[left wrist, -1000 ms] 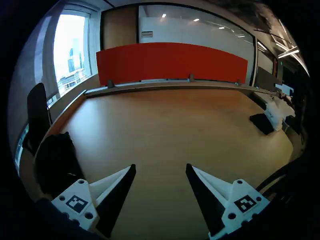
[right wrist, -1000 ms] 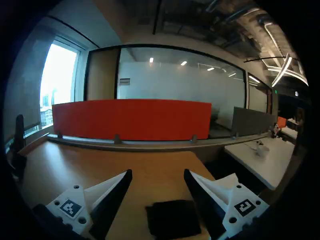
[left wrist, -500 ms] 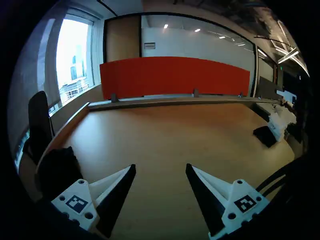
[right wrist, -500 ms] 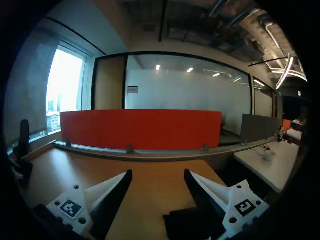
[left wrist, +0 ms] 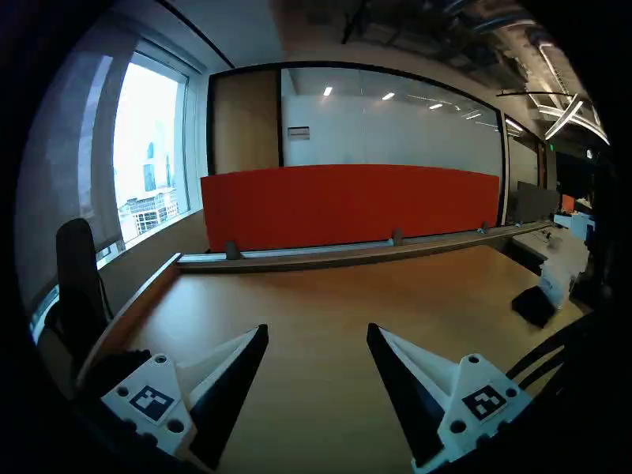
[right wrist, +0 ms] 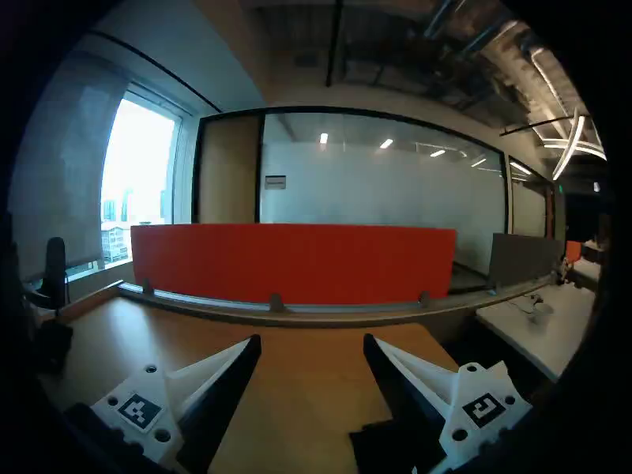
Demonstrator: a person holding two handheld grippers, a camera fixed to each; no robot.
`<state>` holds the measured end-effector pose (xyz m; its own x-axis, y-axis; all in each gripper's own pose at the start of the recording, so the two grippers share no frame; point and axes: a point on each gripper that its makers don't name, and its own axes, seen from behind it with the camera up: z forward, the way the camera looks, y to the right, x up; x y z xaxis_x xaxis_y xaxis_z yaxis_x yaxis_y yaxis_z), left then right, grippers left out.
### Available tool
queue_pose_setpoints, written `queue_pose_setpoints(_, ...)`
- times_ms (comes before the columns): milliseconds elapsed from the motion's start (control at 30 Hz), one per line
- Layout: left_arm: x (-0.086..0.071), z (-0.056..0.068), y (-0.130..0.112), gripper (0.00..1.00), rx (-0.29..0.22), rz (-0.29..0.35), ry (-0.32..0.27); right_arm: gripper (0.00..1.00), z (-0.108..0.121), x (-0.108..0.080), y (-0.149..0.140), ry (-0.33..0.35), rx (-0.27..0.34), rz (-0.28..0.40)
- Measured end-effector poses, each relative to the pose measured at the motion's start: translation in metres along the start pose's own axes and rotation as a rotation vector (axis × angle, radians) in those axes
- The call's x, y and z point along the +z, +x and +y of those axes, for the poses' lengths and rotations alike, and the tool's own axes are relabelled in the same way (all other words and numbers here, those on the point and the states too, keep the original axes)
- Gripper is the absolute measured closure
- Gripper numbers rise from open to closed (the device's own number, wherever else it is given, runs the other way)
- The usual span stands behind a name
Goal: Fold towel
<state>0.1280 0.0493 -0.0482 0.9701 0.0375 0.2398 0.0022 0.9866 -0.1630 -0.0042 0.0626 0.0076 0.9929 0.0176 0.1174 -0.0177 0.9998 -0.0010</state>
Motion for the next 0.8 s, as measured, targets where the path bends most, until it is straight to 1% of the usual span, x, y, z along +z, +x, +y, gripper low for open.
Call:
queue_pose_setpoints(200,0.011,-0.004,0.021,0.08,0.0,0.05,0.006,0.0,-0.02,0.004,0.008,0.01,0.019,0.021)
queue_pose_setpoints(367,0.016,-0.007,0.033,0.08,-0.009,0.085,0.013,0.0,-0.034,0.006,0.016,0.01,0.037,0.036)
queue_pose_setpoints(500,0.018,-0.008,0.043,0.07,-0.015,0.111,0.02,0.0,-0.047,0.008,0.022,0.018,0.051,0.046)
queue_pose_setpoints(600,0.02,-0.008,0.049,0.07,-0.026,0.128,0.021,0.0,-0.057,0.01,0.021,0.03,0.054,0.044)
queue_pose_setpoints(800,0.018,-0.013,0.058,0.07,-0.051,0.16,0.034,0.0,-0.067,0.012,0.02,0.037,0.046,0.037)
